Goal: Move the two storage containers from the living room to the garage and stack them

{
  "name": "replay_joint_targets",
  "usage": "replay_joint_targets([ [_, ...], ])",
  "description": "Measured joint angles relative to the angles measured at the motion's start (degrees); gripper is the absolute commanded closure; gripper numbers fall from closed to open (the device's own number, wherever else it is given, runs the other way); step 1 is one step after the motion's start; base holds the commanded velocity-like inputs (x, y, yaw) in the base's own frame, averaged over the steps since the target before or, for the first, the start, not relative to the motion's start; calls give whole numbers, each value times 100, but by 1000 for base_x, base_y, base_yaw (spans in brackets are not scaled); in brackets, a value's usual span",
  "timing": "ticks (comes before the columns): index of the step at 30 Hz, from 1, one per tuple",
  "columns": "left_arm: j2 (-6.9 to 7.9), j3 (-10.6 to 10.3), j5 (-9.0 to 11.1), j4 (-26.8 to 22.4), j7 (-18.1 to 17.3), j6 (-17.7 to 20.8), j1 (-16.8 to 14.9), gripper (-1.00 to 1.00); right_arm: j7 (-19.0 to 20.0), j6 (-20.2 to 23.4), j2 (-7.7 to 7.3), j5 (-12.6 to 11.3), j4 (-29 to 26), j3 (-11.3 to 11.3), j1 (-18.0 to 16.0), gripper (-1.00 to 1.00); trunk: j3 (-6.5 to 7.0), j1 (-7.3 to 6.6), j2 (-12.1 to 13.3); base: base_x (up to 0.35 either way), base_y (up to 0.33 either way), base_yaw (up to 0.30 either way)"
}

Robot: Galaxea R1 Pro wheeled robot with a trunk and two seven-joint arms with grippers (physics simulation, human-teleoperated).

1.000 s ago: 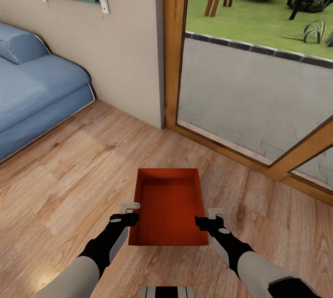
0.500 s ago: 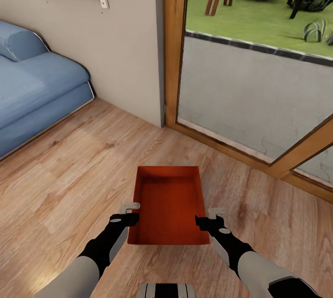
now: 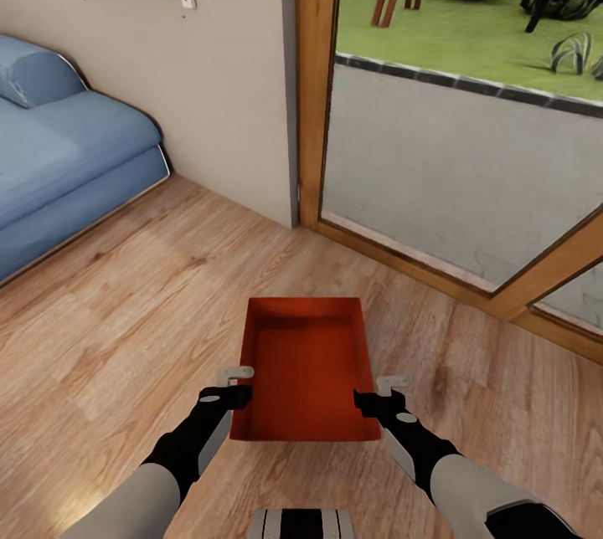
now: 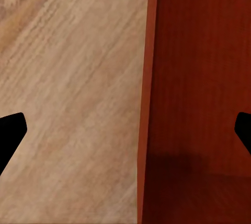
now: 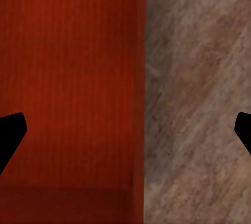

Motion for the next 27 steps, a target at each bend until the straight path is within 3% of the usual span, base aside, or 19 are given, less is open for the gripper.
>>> replay_joint_targets([
  [13,2,0,0,-5,0,-8,0,-100,4,-1,-5,0,-2,0,1,-100,-233,286,-521,0,0,0],
  [23,6,0,0,-9,0,-9,0,-100,3,-5,-5,0,-3,0,0,-100,-234,286,-523,0,0,0],
  [27,5,0,0,-9,0,-10,0,-100,5,-7,-5,0,-3,0,2,-100,-305,374,-682,0,0,0],
])
